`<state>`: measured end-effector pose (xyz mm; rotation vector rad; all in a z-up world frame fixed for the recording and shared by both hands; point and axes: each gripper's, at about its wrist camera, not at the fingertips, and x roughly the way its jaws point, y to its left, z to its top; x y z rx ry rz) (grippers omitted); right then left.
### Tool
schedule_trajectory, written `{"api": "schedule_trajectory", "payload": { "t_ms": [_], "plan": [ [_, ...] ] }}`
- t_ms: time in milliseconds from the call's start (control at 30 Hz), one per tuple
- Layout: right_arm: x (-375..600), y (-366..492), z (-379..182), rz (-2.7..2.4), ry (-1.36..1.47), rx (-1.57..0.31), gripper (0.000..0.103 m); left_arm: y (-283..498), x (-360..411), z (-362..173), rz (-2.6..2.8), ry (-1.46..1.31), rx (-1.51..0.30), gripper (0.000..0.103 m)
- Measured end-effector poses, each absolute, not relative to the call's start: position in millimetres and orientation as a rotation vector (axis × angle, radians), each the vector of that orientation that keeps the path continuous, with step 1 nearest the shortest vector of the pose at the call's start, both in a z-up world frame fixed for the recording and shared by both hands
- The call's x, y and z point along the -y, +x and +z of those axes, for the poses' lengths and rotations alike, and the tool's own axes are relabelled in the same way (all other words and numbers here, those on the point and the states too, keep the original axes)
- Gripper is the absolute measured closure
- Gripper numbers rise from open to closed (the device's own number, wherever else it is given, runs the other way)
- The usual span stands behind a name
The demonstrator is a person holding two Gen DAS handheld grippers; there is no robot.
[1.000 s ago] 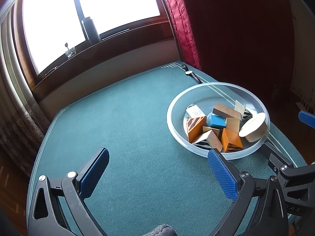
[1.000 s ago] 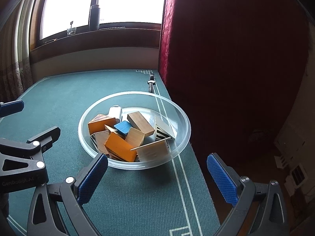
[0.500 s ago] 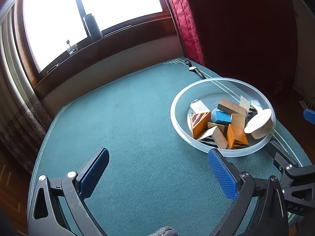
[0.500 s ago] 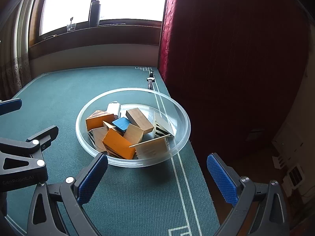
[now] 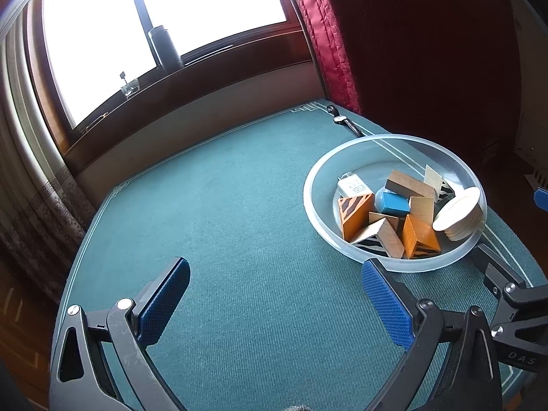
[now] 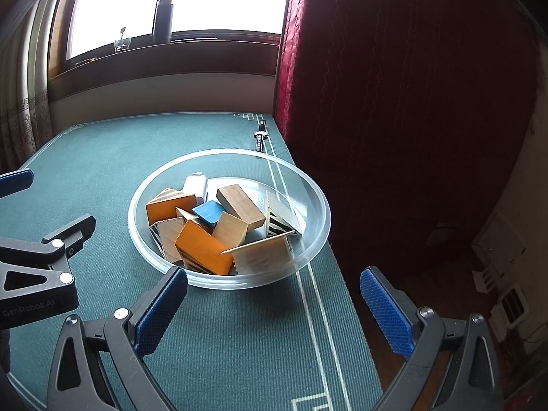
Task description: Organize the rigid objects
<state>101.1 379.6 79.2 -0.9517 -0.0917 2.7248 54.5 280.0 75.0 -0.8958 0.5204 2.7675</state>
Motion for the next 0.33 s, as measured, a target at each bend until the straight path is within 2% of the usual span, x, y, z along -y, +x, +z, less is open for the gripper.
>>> {"api": "schedule_trajectory", "payload": {
  "t_ms": [333],
  "plan": [
    [-379.6, 100.5, 78.5, 2.724, -0.955, 0.094, 0.000, 52.7, -281.5, 73.0, 2.773, -0.895, -0.539, 0.002]
  ]
}}
